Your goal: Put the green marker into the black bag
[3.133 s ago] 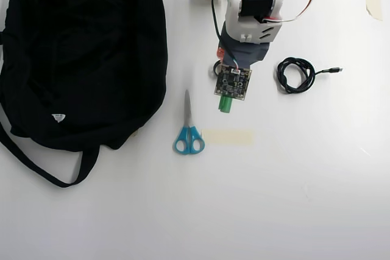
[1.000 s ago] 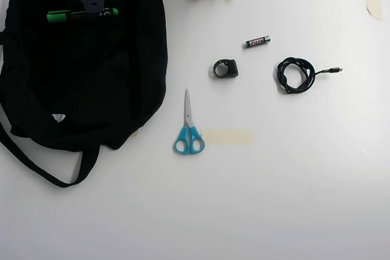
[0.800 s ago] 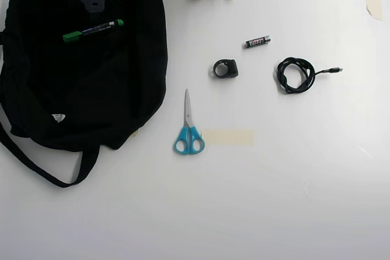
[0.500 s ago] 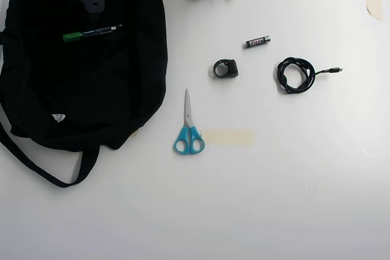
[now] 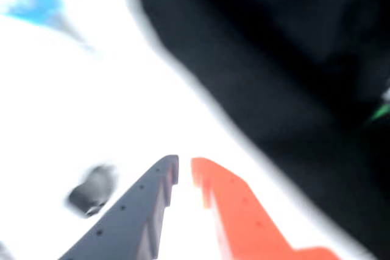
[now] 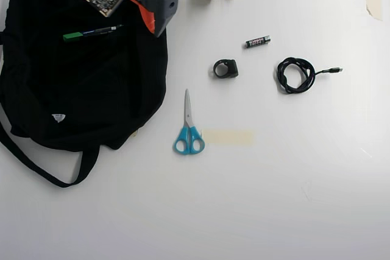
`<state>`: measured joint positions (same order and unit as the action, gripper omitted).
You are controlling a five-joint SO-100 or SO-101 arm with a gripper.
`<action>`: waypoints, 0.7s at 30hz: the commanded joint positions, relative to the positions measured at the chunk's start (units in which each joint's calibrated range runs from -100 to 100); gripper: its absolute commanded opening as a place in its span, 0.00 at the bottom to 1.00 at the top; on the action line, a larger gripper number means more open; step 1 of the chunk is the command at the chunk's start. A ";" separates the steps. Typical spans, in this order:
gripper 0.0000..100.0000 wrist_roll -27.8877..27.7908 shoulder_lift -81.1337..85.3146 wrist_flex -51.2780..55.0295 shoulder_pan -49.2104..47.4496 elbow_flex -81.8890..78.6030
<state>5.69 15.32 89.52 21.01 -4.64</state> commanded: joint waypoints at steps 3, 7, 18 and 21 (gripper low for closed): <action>0.02 4.33 4.43 5.05 -15.40 1.67; 0.02 4.43 7.92 3.24 -19.52 -3.99; 0.02 4.06 31.32 -19.07 -25.35 -43.61; 0.02 4.01 38.29 -24.06 -25.43 -54.48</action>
<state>9.99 45.04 71.49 -4.48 -47.09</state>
